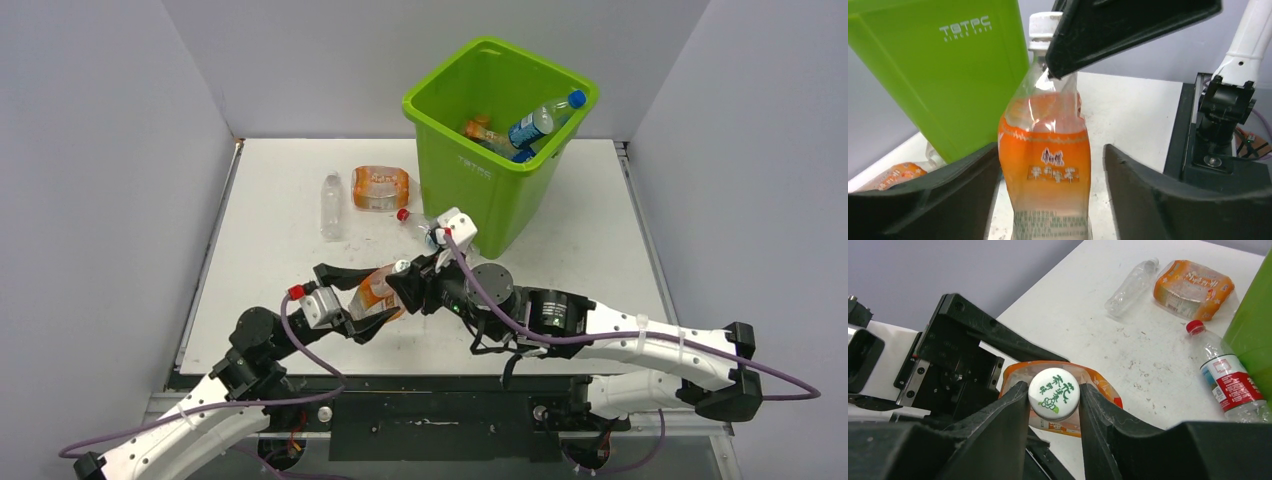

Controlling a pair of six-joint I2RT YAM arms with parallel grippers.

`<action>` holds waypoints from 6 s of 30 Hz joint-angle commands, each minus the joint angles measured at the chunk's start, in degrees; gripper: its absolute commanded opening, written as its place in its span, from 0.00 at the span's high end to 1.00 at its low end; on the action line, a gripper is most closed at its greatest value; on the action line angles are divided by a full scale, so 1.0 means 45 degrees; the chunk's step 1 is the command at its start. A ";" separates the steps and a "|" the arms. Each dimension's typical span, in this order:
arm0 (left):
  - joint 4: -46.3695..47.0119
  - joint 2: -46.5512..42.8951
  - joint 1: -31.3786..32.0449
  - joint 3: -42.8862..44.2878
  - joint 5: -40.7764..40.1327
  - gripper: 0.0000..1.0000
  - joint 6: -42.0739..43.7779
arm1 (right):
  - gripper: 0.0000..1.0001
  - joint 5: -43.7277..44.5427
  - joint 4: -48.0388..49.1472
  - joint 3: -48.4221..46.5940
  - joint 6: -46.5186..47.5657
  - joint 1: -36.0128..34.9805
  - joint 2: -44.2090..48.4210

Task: Put the plastic bottles in the bin
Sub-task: Place the plastic bottle in the trash bin, then move the trash bin to the corner of the board, then pick up the plastic bottle from the corner of the board.

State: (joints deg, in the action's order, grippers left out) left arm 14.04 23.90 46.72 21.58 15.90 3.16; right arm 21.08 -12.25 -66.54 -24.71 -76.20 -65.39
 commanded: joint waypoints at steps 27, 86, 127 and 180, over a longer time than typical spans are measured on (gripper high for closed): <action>-0.0235 -0.0787 -0.0263 0.0757 -0.7341 0.04 -0.0624 | 0.95 0.3031 0.0264 -1.2127 0.4911 0.6511 -0.3697; -0.2025 -0.0172 -0.0679 0.1601 -0.9052 0.04 -0.1021 | 0.02 -0.3542 -0.6481 -0.8893 -0.3978 1.5734 -0.3739; -0.1983 -0.0328 -0.0575 0.1532 -0.9157 0.04 -0.0906 | 0.91 -0.2671 -0.6525 -0.9406 -0.4484 1.6050 -0.4119; -0.2270 0.1002 -0.0380 0.1747 -0.9736 0.04 -0.0887 | 0.00 -1.1863 -0.0975 -0.6823 -0.5378 1.5062 0.0984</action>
State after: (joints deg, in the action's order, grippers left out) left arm 4.08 25.56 44.91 26.22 -26.22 -0.99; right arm -8.27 -34.46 -106.52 -44.97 -5.58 -65.12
